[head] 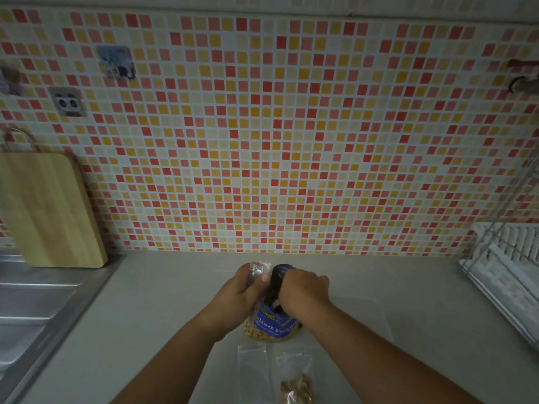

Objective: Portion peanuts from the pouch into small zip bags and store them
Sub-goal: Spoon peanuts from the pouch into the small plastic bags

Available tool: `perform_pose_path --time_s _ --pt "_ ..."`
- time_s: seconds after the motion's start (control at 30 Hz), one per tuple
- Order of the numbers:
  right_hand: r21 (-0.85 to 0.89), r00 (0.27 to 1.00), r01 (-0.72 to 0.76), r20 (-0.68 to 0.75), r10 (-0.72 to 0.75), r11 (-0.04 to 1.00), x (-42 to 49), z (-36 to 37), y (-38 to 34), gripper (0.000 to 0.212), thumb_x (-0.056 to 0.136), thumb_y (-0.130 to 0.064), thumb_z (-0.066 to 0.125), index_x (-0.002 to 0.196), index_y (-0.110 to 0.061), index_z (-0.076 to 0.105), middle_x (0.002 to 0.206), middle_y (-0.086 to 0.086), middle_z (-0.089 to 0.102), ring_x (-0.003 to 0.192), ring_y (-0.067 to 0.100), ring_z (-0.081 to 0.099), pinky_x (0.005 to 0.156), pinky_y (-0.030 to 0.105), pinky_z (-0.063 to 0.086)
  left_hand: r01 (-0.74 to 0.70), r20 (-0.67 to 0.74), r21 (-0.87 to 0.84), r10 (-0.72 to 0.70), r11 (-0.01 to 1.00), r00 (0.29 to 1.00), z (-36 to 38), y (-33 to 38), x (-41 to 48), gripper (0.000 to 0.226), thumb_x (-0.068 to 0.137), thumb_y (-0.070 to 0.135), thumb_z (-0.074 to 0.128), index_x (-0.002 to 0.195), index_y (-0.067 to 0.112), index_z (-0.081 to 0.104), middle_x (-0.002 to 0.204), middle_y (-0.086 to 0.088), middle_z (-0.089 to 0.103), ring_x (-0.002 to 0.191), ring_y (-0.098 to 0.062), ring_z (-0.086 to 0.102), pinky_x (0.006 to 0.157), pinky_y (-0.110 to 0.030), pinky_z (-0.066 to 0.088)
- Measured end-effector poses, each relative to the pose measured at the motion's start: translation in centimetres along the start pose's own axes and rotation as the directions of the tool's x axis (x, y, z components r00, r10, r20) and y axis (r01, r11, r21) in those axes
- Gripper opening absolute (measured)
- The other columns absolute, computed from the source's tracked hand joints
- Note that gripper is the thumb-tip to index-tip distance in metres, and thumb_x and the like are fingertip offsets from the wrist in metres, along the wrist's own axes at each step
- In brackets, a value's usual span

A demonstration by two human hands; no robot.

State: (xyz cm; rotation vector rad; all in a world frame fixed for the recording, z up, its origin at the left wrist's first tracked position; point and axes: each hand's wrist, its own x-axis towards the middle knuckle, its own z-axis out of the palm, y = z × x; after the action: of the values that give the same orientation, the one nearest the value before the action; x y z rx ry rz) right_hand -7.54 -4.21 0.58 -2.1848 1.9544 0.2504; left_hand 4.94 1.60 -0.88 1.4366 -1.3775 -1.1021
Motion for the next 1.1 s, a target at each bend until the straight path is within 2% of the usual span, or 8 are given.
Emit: perform_pose_path --time_s 0.2,0.27,0.37,0.5,0.6,0.7,0.9,1.1 --pt "0.151 0.996 -0.056 -0.061 0.066 0.987 -0.2 0.0 1.9 0.032 0.086 -0.041 0.059 0.109 -0.018 0.061 0.099 0.001 0.063 0.102 0.022 0.058 0.084 0.031 0.030 0.038 0.020 -0.025 -0.037 0.999 0.999 -0.6 0.7 -0.3 0.029 0.094 0.042 0.040 0.119 0.029 0.045 0.110 0.011 0.061 0.102 -0.003 0.058 0.075 -0.015 0.047" --pt "0.225 0.996 -0.084 -0.003 0.087 0.971 0.0 -0.3 3.1 0.031 0.087 -0.038 0.055 0.107 -0.015 0.065 0.096 0.003 0.062 0.103 0.024 0.058 0.087 0.031 0.036 0.034 -0.005 -0.041 -0.034 0.999 0.999 -1.0 1.0 -0.4 0.024 0.094 0.042 0.037 0.115 0.032 0.044 0.106 0.014 0.058 0.098 0.000 0.055 0.070 -0.011 0.042" --pt "0.358 0.993 -0.113 0.078 0.091 0.927 0.1 -0.8 4.8 0.030 0.085 -0.033 0.053 0.105 -0.017 0.069 0.110 0.005 0.067 0.105 0.026 0.059 0.097 0.037 0.044 0.003 -0.073 -0.005 -0.004 1.000 0.997 -1.8 1.2 -0.5 0.021 0.096 0.039 0.037 0.115 0.032 0.044 0.104 0.013 0.058 0.095 0.001 0.055 0.070 -0.013 0.042" --pt "0.529 0.998 -0.050 0.057 0.022 0.847 -0.4 -1.5 6.7 0.032 0.080 -0.027 0.055 0.097 -0.008 0.073 0.091 0.010 0.068 0.095 0.031 0.063 0.085 0.031 0.047 -0.063 -0.090 0.188 0.081 0.980 0.993 -2.5 1.5 -0.2 0.027 0.095 0.035 0.042 0.122 0.028 0.042 0.103 0.009 0.061 0.096 -0.009 0.060 0.076 -0.019 0.049" --pt "0.554 1.000 -0.003 0.016 -0.007 0.832 -1.0 -2.3 7.8 0.028 0.087 -0.011 0.047 0.097 -0.002 0.072 0.079 0.008 0.058 0.079 0.025 0.059 0.068 0.025 0.039 -0.096 -0.035 0.419 0.122 0.903 0.992 -2.9 1.1 0.2 0.036 0.094 0.039 0.046 0.127 0.027 0.041 0.111 0.001 0.058 0.100 -0.016 0.058 0.083 -0.029 0.050" --pt "0.662 0.999 0.023 -0.047 0.010 0.749 -1.3 -3.2 8.8 0.022 0.086 -0.008 0.051 0.086 -0.013 0.072 0.065 0.000 0.058 0.060 0.012 0.051 0.057 0.021 0.042 -0.109 0.006 0.589 0.130 0.801 0.991 -2.7 0.8 0.3 0.043 0.091 0.046 0.047 0.130 0.030 0.039 0.116 0.001 0.053 0.107 -0.018 0.051 0.090 -0.034 0.046" --pt "0.673 0.993 0.083 -0.122 -0.001 0.735 -1.3 -5.7 10.0 0.018 0.087 -0.010 0.053 0.088 -0.013 0.071 0.059 -0.005 0.054 0.054 0.008 0.048 0.056 0.020 0.041 -0.171 0.076 0.820 0.193 0.546 0.978 -1.8 1.2 0.5 0.052 0.092 0.050 0.042 0.137 0.026 0.032 0.136 0.003 0.048 0.118 -0.018 0.041 0.098 -0.033 0.034" --pt "0.669 0.993 0.087 -0.117 -0.010 0.738 -1.0 -6.2 9.9 0.022 0.086 -0.010 0.054 0.099 -0.003 0.070 0.059 -0.004 0.055 0.053 0.007 0.048 0.053 0.019 0.040 -0.207 0.133 0.882 0.197 0.424 0.971 -1.2 0.7 1.0 0.056 0.091 0.055 0.038 0.138 0.026 0.030 0.136 0.004 0.047 0.119 -0.018 0.039 0.100 -0.033 0.030"
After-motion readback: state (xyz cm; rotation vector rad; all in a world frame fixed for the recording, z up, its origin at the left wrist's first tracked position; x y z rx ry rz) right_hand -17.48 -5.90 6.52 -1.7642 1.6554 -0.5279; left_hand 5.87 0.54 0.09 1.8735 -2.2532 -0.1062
